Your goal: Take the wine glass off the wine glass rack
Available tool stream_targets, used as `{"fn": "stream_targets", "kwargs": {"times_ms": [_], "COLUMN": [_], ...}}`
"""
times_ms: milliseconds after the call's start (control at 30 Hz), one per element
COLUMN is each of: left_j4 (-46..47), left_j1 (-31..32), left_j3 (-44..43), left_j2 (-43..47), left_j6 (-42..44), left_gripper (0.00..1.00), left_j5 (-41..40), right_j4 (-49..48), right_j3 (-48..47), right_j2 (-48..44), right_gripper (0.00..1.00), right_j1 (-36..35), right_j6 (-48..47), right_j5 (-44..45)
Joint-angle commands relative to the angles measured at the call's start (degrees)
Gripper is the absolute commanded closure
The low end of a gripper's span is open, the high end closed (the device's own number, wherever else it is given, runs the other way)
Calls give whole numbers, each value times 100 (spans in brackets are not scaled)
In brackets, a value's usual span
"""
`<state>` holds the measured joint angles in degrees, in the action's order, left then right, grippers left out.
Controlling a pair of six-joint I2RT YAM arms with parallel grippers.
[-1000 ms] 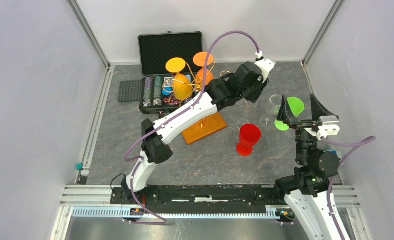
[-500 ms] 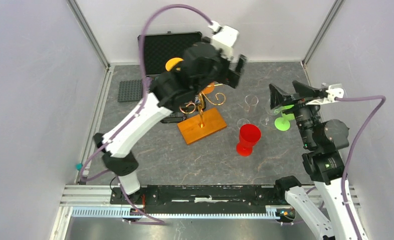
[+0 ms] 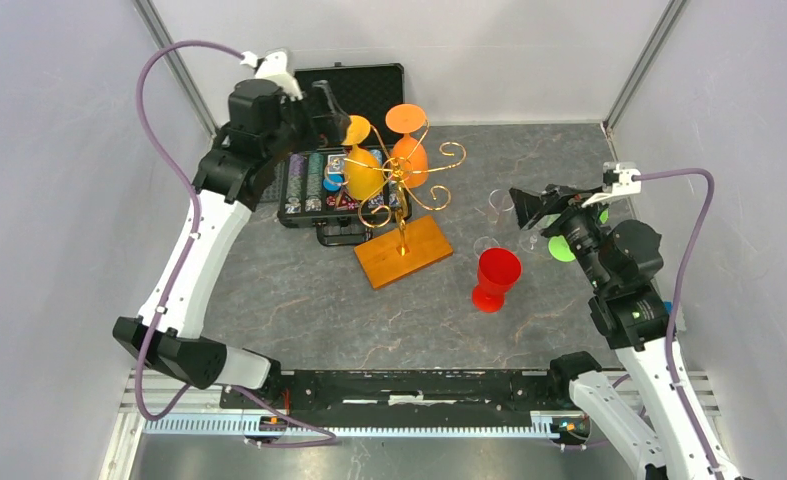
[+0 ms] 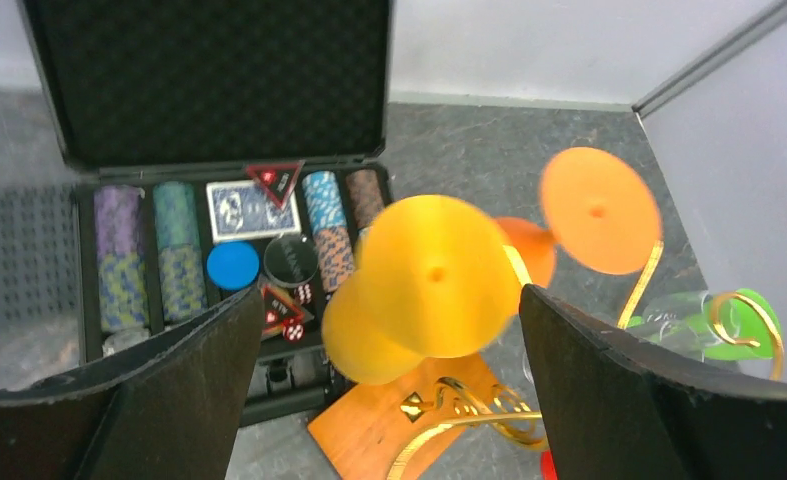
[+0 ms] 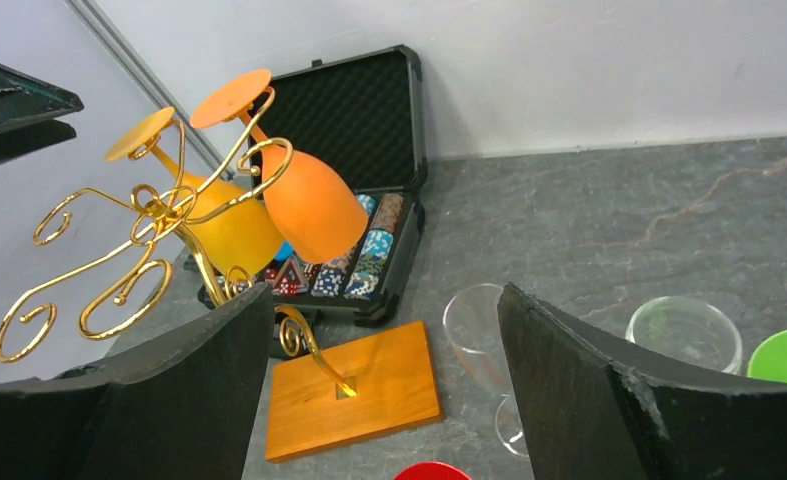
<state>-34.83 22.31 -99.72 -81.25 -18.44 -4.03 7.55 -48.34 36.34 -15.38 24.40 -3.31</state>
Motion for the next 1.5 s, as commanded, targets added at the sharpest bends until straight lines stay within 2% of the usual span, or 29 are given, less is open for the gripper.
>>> {"fn": "stream_targets", "kwargs": {"times_ms": [0, 200, 433, 533, 667, 933, 1067, 1400, 1467], "left_j4": [982, 1724, 3163, 3594, 3919, 4019, 4145, 4421, 4615], "left_j1": [-922, -1514, -1955, -2031, -2044, -2040, -2038, -2031, -2021], "left_j3": [695, 1422, 2243, 2345, 2430, 2685, 2733, 2827, 2835], "left_j2": [285, 234, 156, -15, -109, -161, -200, -147, -200], "left_j6": [-1178, -1969, -3156, -3546, -3898, -4259, -4431, -4743, -4962], "left_gripper": [0, 4, 6, 16, 31, 46, 59, 59, 67], "left_j5": [1357, 2728, 3922, 4318, 4608, 4657, 4865, 5113, 5092], "right_j4": [-122, -273, -621, -942, -1088, -1326, -1348, -1700, -1768], "right_j3": [41, 334, 447, 590, 668, 785, 791, 1029, 1095], "right_j2": [157, 43, -119, -246, -255, -214, -211, -280, -307], "right_gripper": [14, 14, 14, 14, 14, 14, 15, 15, 15], "right_j1": [-16, -18, -14, -14, -22, -23, -18, -17, -18], "right_j6": [186, 369, 338, 352, 350, 303, 240, 185, 169], "right_j5": [-228, -274, -469, -434, -364, -273, -228, -230, -216]}}
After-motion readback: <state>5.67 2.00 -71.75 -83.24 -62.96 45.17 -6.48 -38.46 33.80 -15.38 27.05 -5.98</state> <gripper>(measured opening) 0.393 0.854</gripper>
